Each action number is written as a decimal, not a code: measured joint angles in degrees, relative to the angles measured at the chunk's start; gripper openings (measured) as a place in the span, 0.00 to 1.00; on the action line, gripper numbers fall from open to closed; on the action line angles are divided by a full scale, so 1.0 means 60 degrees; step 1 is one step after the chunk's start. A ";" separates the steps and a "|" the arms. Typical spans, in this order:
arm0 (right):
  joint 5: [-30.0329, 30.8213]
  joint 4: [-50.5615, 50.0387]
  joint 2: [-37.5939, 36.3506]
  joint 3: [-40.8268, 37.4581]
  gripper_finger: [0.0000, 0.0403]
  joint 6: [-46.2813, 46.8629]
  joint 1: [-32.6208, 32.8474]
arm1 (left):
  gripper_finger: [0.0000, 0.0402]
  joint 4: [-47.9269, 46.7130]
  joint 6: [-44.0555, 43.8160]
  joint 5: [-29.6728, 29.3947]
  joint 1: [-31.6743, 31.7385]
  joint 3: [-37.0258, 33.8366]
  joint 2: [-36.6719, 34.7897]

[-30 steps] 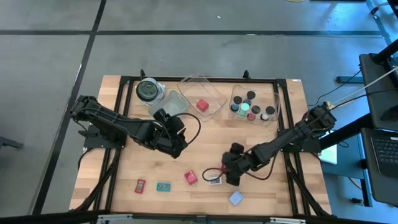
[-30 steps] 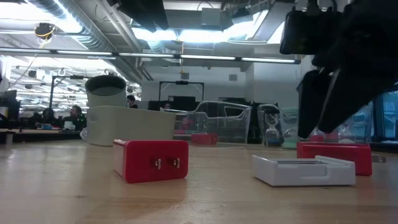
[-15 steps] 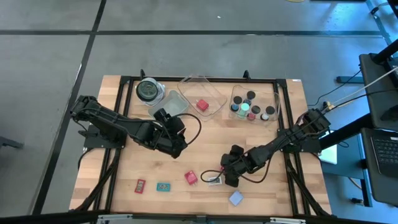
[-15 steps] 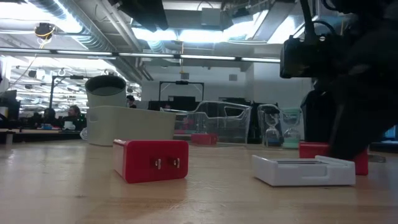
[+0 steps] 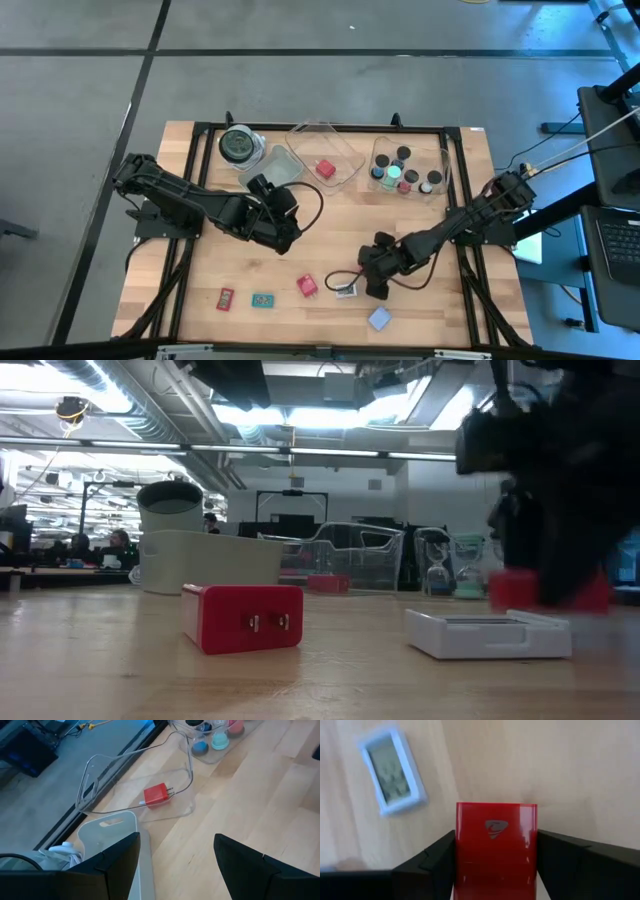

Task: Pick & Place Office items
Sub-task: Put the right red charger adapter into the left transparent bin

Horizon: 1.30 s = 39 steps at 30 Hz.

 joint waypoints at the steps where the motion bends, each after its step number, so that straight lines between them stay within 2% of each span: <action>1: 0.0007 -0.0010 -0.0189 0.0000 0.53 -0.0148 -0.0099 | 0.62 -0.0003 0.0000 0.0015 -0.0008 0.0024 0.0000; 8: 0.0228 -0.0036 -0.1665 0.0010 0.53 -0.1558 -0.1405 | 0.62 -0.0026 0.0243 0.0398 -0.0099 0.0230 -0.0036; 12: 0.0749 0.0039 -0.2451 0.0007 0.53 -0.2655 -0.2675 | 0.62 -0.0038 0.0396 0.0394 -0.0204 0.0352 -0.0044; 17: 0.0472 0.0984 -0.2803 0.0011 0.53 -0.4020 -0.4577 | 0.62 -0.0034 0.0401 0.0339 -0.0368 0.0358 -0.0044; 26: -0.1218 0.3057 -0.2026 0.0018 0.53 -0.4497 -0.7623 | 0.62 -0.0028 0.0401 0.0003 -0.0444 0.0358 -0.0047; 33: -0.1603 0.3953 -0.0919 0.0018 0.53 -0.4150 -0.8504 | 0.62 -0.0025 0.0408 -0.0296 -0.0433 0.0358 -0.0047; 39: -0.1710 0.4499 -0.0249 0.0025 0.53 -0.3781 -0.8763 | 0.62 -0.0023 0.0408 -0.0677 -0.0433 0.0357 -0.0047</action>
